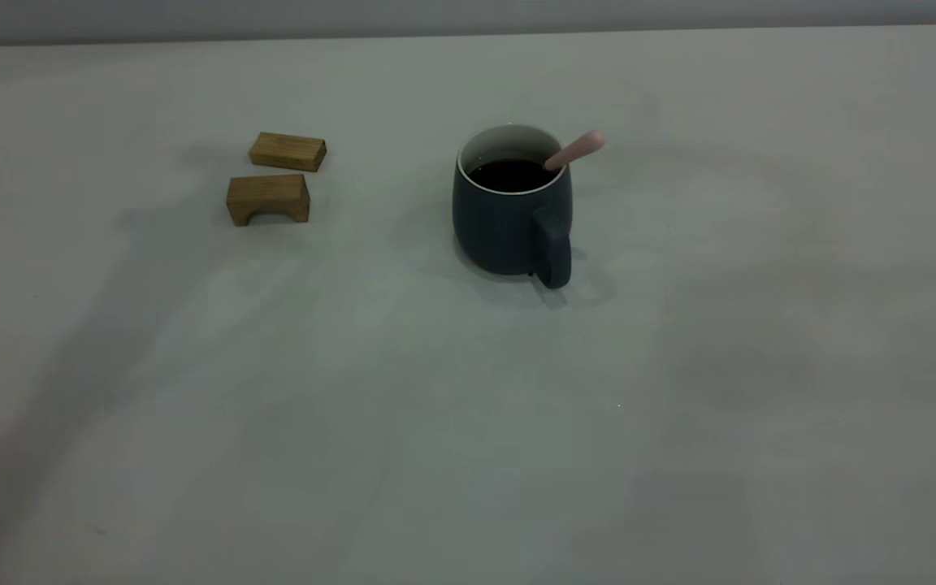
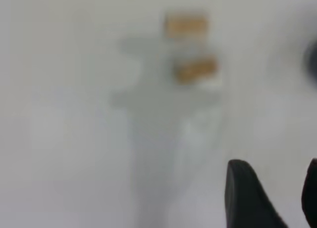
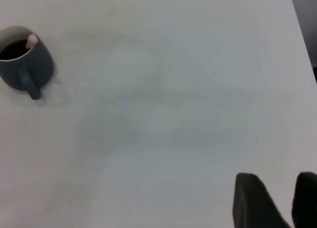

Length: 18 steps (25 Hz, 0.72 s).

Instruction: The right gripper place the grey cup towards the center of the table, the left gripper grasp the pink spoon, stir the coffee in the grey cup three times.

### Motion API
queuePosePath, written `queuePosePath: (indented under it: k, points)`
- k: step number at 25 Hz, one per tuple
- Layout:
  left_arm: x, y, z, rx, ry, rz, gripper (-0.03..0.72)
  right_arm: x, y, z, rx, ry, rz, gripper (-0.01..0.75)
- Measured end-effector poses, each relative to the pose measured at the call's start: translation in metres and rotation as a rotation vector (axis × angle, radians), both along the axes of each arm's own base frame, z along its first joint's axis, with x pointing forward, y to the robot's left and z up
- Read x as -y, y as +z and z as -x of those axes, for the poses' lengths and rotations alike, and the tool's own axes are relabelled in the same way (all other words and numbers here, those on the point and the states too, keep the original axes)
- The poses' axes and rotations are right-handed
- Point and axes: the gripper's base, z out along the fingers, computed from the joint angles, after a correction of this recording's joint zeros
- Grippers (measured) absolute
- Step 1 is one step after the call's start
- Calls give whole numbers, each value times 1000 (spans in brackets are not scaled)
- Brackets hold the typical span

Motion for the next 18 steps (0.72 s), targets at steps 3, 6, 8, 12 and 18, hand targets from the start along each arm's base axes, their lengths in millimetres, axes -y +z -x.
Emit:
queuePosePath:
  k: [3, 6, 8, 12, 18]
  points:
    - [-19, -14, 56, -90, -3, -42, 311, 0, 0, 0, 0, 0, 0, 238]
    - [-38, -33, 115, -172, -21, -74, 288, 0, 0, 0, 0, 0, 0, 238]
    - [-53, -42, 149, -197, -25, -75, 276, 0, 0, 0, 0, 0, 0, 238]
    - [-89, -56, 212, -172, 85, -44, 258, 0, 0, 0, 0, 0, 0, 238]
    - [-110, -58, 289, 122, 206, 8, 248, 0, 0, 0, 0, 0, 0, 238]
